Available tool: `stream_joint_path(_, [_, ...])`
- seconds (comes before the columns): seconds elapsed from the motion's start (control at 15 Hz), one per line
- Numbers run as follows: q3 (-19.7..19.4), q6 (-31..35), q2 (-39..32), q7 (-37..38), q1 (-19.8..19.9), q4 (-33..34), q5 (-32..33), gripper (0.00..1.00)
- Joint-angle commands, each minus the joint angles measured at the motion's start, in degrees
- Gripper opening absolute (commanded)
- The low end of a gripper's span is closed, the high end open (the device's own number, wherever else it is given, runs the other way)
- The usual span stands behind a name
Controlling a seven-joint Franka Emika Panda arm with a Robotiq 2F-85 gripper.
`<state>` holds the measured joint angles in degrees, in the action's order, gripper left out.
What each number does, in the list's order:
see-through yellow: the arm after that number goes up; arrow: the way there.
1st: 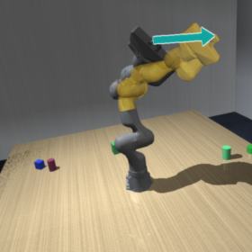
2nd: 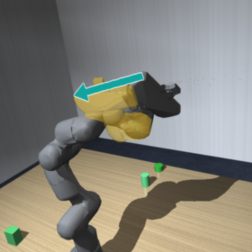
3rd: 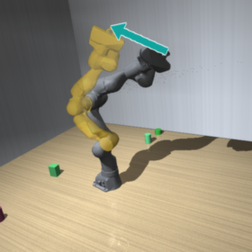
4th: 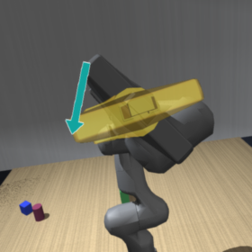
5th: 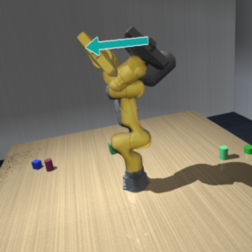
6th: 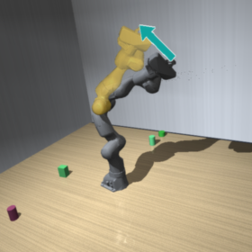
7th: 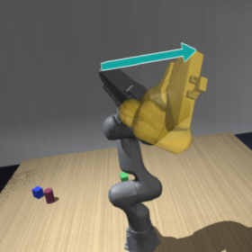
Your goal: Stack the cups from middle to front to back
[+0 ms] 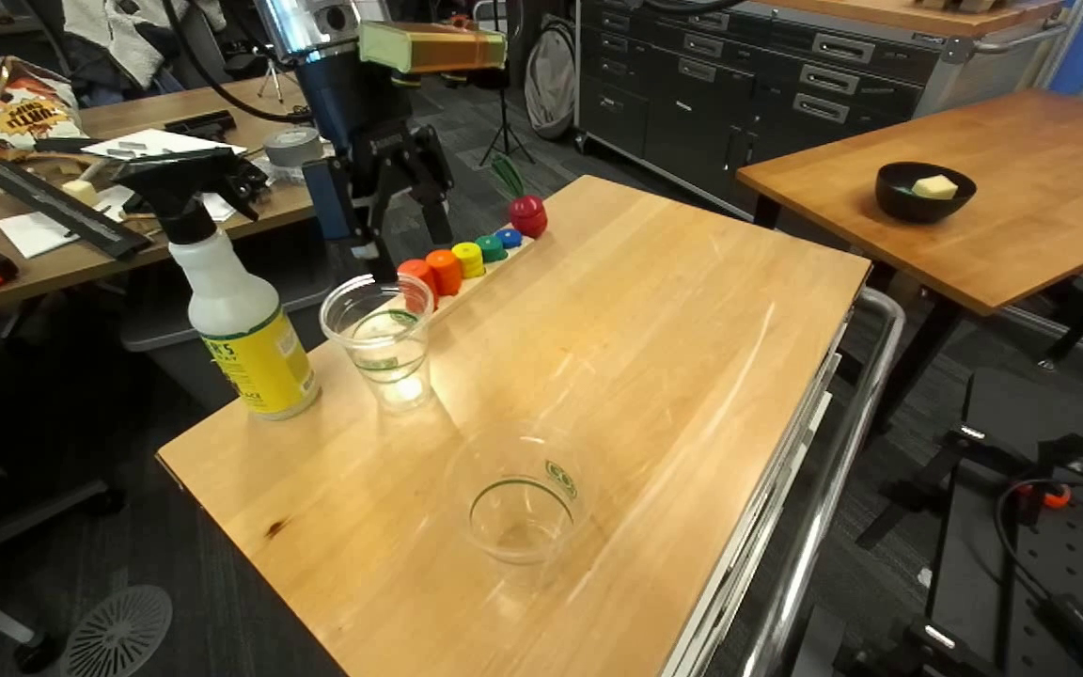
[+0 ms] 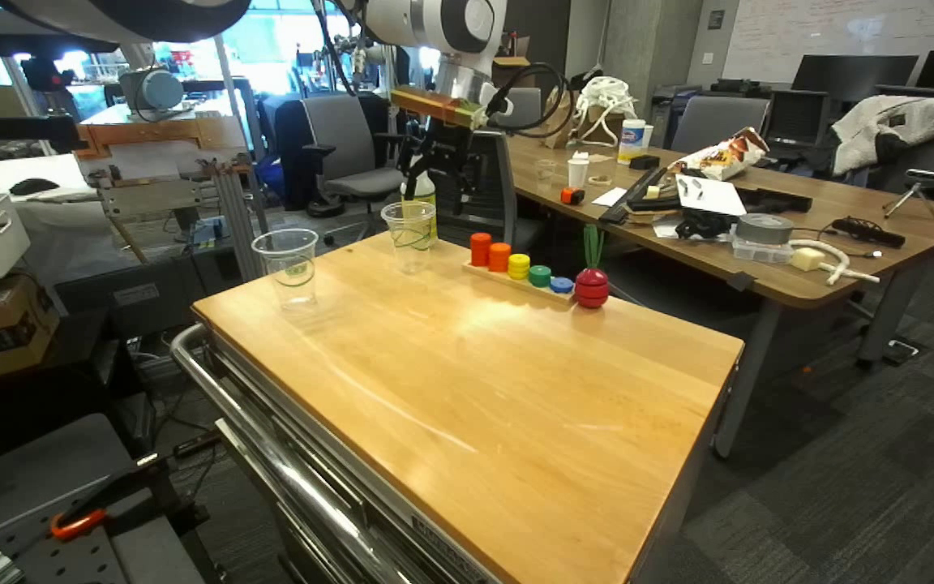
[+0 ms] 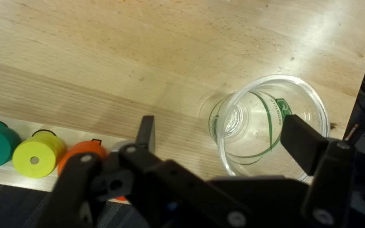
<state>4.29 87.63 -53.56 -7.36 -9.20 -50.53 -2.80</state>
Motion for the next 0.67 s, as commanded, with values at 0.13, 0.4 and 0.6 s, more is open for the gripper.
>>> stream_joint_path(0.13, [-1.1, 10.7, 2.2, 5.3, -1.1, -6.4, 0.8, 1.00])
stream_joint_path(0.4, [-2.0, 18.6, 1.9, 9.6, -1.7, -10.1, 1.2, 0.72])
stream_joint_path(0.6, [-2.5, 20.7, 3.0, 11.9, -2.1, -13.6, 1.1, 0.61])
